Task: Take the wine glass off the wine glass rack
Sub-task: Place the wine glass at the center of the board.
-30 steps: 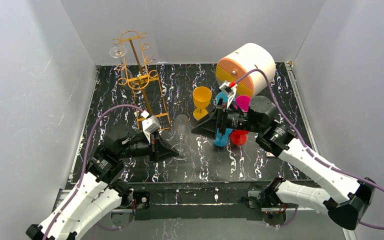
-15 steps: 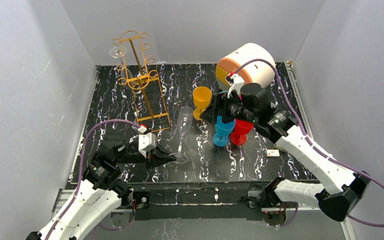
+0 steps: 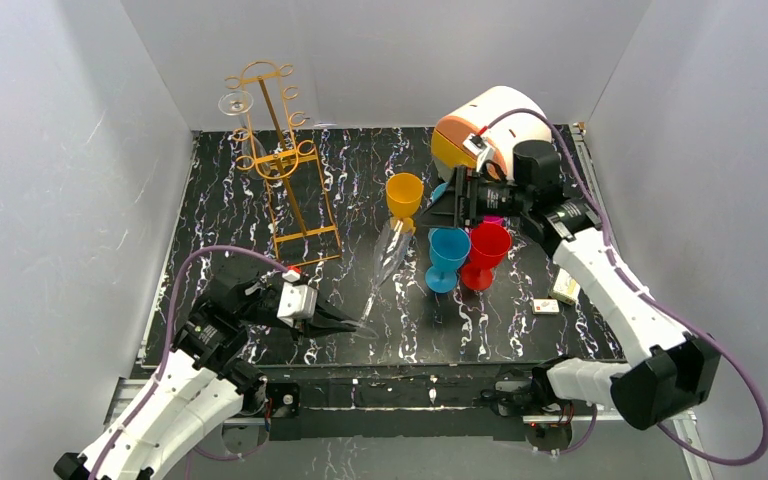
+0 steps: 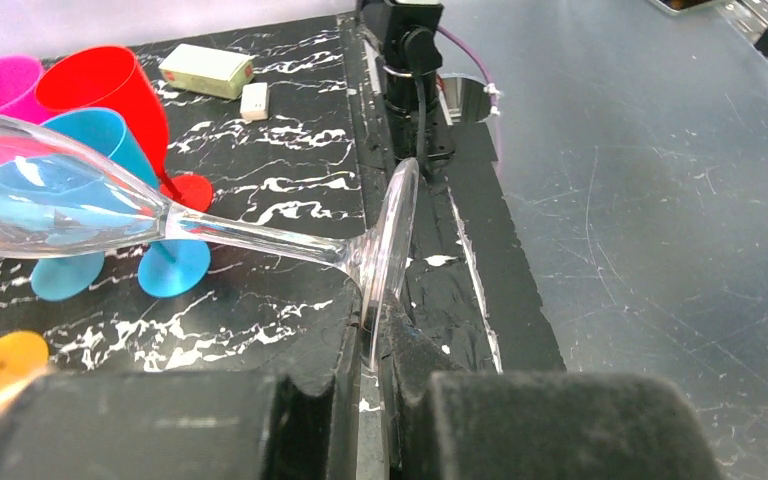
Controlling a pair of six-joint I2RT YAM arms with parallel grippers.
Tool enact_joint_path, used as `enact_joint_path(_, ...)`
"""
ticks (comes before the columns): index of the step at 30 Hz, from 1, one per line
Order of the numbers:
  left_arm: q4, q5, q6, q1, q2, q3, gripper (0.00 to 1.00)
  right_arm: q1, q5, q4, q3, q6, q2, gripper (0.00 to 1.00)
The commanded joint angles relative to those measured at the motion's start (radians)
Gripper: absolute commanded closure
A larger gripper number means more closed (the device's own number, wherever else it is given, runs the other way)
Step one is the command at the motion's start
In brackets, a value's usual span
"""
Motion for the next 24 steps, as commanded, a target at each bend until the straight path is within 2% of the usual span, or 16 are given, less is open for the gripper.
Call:
enact_joint_path(1,0.023,0.131,0.108,-0.001,0.020,0.002,1.00,-0.003,-0.188,0.035,0.079,0.049,0.104,0.07)
enact_joint_path(4,-0.003,0.146,0.144,-0.001,0.028,0.008,1.00,-0.002,-0.232,0.076,0.090,0.087,0.153,0.11)
enact_joint_path(12,-0.041,0.132,0.201,-0.001,0.002,-0.009,1.00,0.000,-0.449,0.223,0.094,0.193,0.223,0.32)
enact_joint_path(18,-0.050,0.133,0.229,-0.001,0.002,-0.010,1.00,0.014,-0.526,0.217,0.106,0.200,0.232,0.35)
enact_joint_path(24,-0.050,0.131,0.252,-0.001,0.008,-0.007,1.00,0.064,-0.546,0.155,0.112,0.190,0.256,0.45)
